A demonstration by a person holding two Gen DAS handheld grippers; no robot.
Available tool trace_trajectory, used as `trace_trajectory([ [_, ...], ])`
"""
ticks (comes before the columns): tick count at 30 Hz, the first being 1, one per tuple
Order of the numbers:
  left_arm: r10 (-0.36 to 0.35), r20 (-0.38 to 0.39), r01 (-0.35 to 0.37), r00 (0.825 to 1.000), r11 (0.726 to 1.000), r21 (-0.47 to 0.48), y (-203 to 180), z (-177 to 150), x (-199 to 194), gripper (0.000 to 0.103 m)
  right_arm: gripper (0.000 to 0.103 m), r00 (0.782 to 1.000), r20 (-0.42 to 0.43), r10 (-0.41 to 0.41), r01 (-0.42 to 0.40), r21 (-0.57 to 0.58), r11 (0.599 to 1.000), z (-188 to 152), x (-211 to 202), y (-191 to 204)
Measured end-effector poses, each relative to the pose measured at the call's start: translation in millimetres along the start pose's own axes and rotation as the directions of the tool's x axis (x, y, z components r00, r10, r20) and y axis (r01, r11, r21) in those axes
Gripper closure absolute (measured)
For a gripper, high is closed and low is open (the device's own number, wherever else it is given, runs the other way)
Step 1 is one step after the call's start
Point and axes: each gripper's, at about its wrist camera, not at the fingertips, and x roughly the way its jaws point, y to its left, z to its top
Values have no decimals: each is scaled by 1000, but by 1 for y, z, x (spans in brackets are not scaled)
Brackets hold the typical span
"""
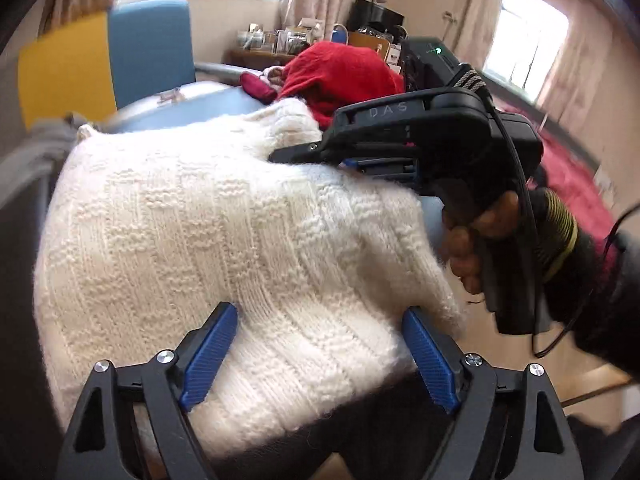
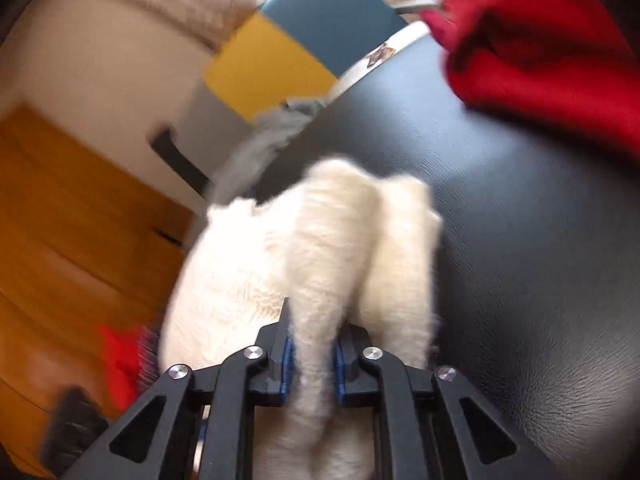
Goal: Fold clothes
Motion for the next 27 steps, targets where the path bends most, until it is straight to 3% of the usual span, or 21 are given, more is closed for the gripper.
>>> trace_trajectory([
  [2, -3, -11, 3, 1000, 1000, 8, -7, 0, 1, 13, 90, 996, 29, 86, -87, 39, 995, -5, -6, -16],
  [5, -26, -2, 26, 1000, 999, -36, -6, 4, -6, 14, 88, 995, 5, 100, -100, 24, 995, 3, -11, -15],
  [9, -79, 51, 85, 996, 987, -136, 7, 14, -27, 16, 76, 1000, -1, 18, -18, -88, 996, 14, -33, 12],
  [11, -89, 84, 103, 993, 979, -178, 16, 17, -37, 16, 76, 999, 19, -31, 34, -162, 986, 19, -48, 30],
  [15, -98, 116, 120, 988, 972, -202, 22, 26, -43, 16, 76, 990, 68, -121, 138, -377, 916, 18, -76, 73],
  [20, -128, 80, 133, 988, 989, -60, -8, 40, -20, 17, 76, 973, 53, -226, 213, -592, 777, 28, -46, 113],
  [22, -125, 35, 124, 991, 991, 48, -30, 41, -2, 16, 77, 955, 15, -296, 243, -611, 753, 31, -22, 102],
  [26, -82, -10, 83, 997, 984, 158, -54, 33, 25, 16, 78, 903, -57, -426, 292, -646, 706, 37, 24, 79],
  [27, -70, -19, 72, 997, 981, 183, -59, 31, 32, 16, 78, 909, -82, -410, 277, -616, 738, 39, 28, 65],
])
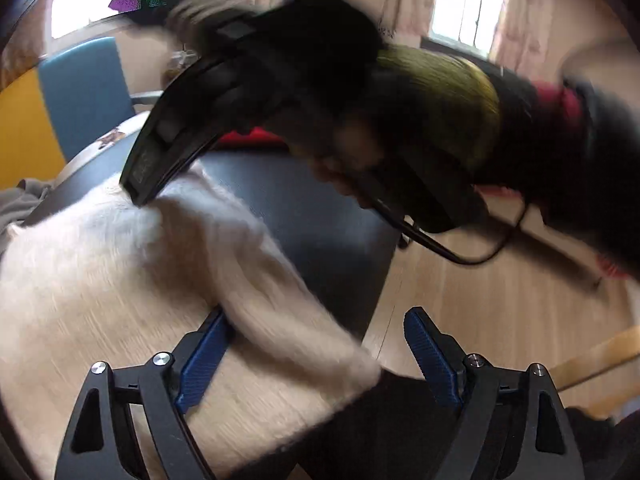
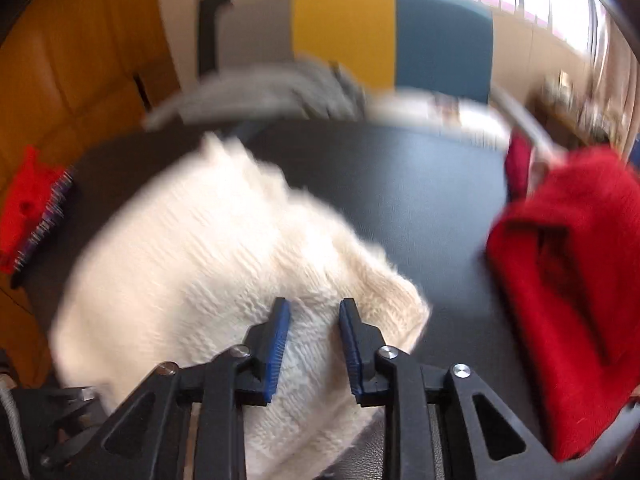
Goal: Fold clothes
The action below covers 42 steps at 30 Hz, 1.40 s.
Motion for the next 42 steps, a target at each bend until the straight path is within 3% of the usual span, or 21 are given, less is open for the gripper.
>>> trace_trajectory([
  [2, 25, -15, -24, 1000, 999, 48, -10, -2, 11, 15, 78, 994, 42, 102, -106, 117, 987, -8, 3, -25],
  [6, 54, 4, -54, 999, 996, 74, -14, -4, 13, 14, 78, 984, 93, 150, -162, 141, 977, -17, 2, -35],
  [8, 28, 17, -28, 999, 1000, 11, -1, -2, -2, 20, 78, 981, 105, 163, -178, 158, 971, -20, 1, -37],
  [9, 10, 27, -9, 1000, 999, -34, 7, -1, -13, 27, 78, 981, 109, 163, -179, 158, 971, -20, 1, -37],
  [11, -2, 60, 9, 998, 992, -125, 29, 0, -37, 30, 78, 979, 111, 171, -189, 176, 966, -20, 0, -39],
  [15, 96, 149, -50, 984, 958, -282, 89, -3, -96, 22, 77, 983, 100, 151, -168, 191, 967, -8, -11, -35],
  [20, 240, 145, -176, 960, 918, -354, 171, 3, -121, 17, 76, 976, 193, 97, -118, 103, 988, 9, -54, 2],
  [23, 242, 121, -182, 963, 910, -372, 209, 10, -114, 18, 76, 962, 214, 167, -162, -39, 986, 11, -76, 43],
  [28, 209, 76, -173, 975, 926, -334, 238, 31, -84, 19, 76, 977, 110, 182, -149, -256, 955, -6, -65, 114],
  [31, 167, 4, -160, 986, 951, -266, 238, 40, -50, 25, 76, 993, 74, 88, -63, -286, 956, -13, -40, 131],
  [34, 146, -79, -160, 986, 961, -225, 226, 31, -17, 27, 75, 1000, 17, 14, -9, -277, 961, -32, -11, 131],
  [39, 149, -39, -153, 988, 927, -343, 222, 5, -8, 22, 76, 992, 128, 10, 25, -272, 962, -78, -13, 118],
  [42, 220, -62, -228, 973, 918, -325, 213, 10, -7, 21, 78, 991, 130, 41, -9, -231, 973, -76, -12, 110],
])
